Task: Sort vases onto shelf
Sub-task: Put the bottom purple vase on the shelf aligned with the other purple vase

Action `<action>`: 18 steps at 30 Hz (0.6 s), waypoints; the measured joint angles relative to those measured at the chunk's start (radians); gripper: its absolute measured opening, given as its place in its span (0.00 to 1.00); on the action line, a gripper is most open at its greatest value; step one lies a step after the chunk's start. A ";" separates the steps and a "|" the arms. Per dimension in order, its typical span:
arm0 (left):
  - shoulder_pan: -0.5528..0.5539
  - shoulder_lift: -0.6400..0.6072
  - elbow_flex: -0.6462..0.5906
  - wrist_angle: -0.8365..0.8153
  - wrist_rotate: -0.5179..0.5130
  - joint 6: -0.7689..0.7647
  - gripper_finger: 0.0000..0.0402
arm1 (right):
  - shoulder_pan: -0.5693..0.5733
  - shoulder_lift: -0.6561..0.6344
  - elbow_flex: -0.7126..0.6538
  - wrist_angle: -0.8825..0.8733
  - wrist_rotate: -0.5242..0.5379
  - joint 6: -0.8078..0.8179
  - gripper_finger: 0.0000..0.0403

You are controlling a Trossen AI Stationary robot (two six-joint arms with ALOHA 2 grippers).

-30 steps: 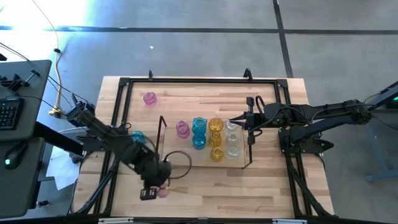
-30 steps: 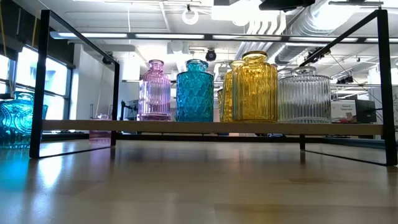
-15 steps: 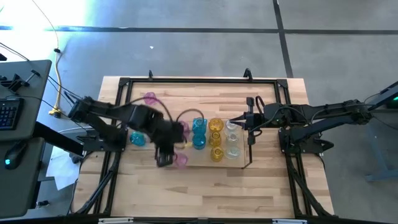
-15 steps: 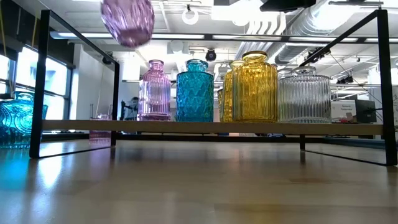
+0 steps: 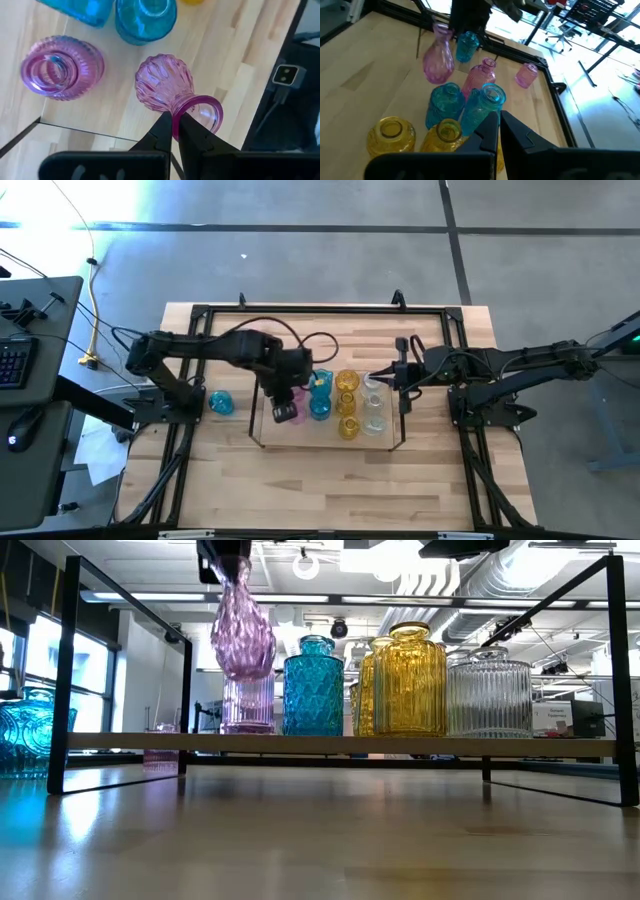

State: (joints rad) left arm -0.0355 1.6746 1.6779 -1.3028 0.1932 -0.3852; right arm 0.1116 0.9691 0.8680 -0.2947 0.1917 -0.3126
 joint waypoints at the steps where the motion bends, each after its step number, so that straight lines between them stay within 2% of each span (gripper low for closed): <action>1: 0.006 0.011 0.000 -0.007 0.006 0.005 0.01 | 0.000 0.000 0.000 -0.001 -0.005 -0.001 0.00; 18: 0.049 0.111 0.000 -0.026 -0.001 0.075 0.01 | 0.000 0.000 0.000 -0.010 -0.005 0.001 0.00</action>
State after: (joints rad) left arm 0.0139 1.7861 1.6775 -1.3289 0.1924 -0.3099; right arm 0.1119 0.9691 0.8682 -0.3046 0.1869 -0.3119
